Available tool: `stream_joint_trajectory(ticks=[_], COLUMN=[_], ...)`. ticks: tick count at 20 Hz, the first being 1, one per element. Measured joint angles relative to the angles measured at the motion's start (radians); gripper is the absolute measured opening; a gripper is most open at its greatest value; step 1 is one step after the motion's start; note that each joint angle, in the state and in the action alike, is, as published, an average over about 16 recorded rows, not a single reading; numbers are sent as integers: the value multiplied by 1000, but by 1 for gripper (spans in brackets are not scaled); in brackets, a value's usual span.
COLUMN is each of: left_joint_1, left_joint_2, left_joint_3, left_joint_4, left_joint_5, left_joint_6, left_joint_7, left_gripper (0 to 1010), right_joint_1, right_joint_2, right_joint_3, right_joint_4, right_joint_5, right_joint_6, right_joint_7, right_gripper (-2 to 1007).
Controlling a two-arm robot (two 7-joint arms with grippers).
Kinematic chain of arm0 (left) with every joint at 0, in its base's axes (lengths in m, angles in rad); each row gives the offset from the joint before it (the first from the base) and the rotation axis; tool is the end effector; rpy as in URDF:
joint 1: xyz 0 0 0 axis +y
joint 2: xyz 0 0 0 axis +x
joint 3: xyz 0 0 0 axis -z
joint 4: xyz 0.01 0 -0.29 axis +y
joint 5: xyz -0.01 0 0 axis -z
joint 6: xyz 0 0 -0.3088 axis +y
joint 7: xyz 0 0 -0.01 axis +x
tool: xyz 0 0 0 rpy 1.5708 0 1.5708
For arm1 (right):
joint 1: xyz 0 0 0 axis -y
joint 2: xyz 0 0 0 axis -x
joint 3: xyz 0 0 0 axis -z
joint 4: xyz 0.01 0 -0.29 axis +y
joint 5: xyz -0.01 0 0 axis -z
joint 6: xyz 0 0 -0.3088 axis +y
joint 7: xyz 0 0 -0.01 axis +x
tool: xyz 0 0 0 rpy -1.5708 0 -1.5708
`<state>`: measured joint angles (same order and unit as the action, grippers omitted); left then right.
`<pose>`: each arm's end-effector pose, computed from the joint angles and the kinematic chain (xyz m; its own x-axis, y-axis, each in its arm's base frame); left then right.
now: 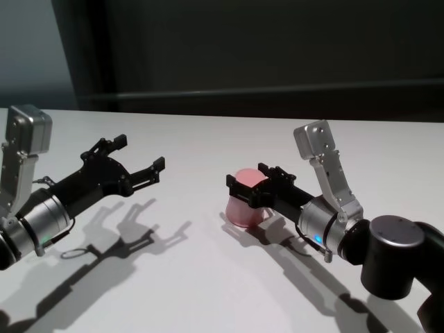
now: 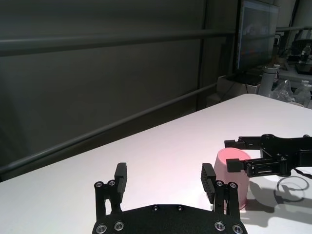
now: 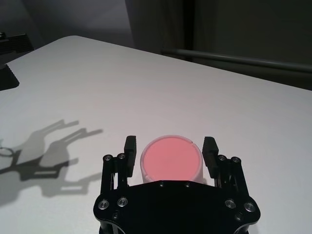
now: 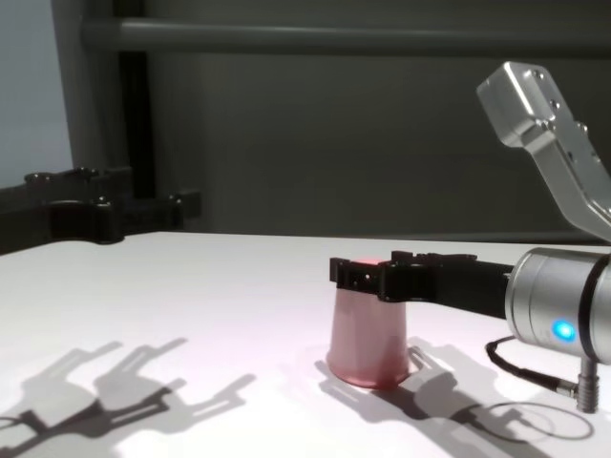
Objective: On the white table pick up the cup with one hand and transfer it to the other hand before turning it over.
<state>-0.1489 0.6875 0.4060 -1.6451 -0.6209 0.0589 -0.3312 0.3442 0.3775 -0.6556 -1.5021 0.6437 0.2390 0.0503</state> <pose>0.3425 0.0751 -0.2484 0.6383 0.7693 0.0279 -0.7654 0.6304 0.1292 0.3696 0.0670 -0.2657 0.5736 -0.8046 -0.1535 0.7709 0.5936 -0.2310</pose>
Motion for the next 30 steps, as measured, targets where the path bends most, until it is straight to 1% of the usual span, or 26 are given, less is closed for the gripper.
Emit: stream_joint_trajectory(ticks=[10, 16, 19, 21, 24, 27, 30], left_joint_1=[0, 0, 0, 0, 0, 0, 0], left_joint_2=[0, 0, 0, 0, 0, 0, 0], left_joint_3=[0, 0, 0, 0, 0, 0, 0], left_joint_4=[0, 0, 0, 0, 0, 0, 0], left_joint_5=[0, 0, 0, 0, 0, 0, 0], left_joint_6=[0, 0, 0, 0, 0, 0, 0], left_joint_7=[0, 0, 0, 0, 0, 0, 0], left_gripper=[1001, 1001, 1001, 1001, 1001, 1001, 1001], right_joint_1=[0, 0, -2, -6, -16, -31, -50], right_joint_2=[0, 0, 0, 0, 0, 1, 3], right_joint_3=[0, 0, 5, 12, 27, 48, 75], right_joint_4=[0, 0, -3, -8, -16, -26, -35], right_joint_5=[2, 3, 2, 0, -2, -3, -4], right_joint_6=[-3, -4, -9, -17, -34, -54, -77], right_joint_7=[0, 0, 0, -1, -3, -6, -11], right_gripper=[978, 1002, 1002, 1002, 1002, 1002, 1002])
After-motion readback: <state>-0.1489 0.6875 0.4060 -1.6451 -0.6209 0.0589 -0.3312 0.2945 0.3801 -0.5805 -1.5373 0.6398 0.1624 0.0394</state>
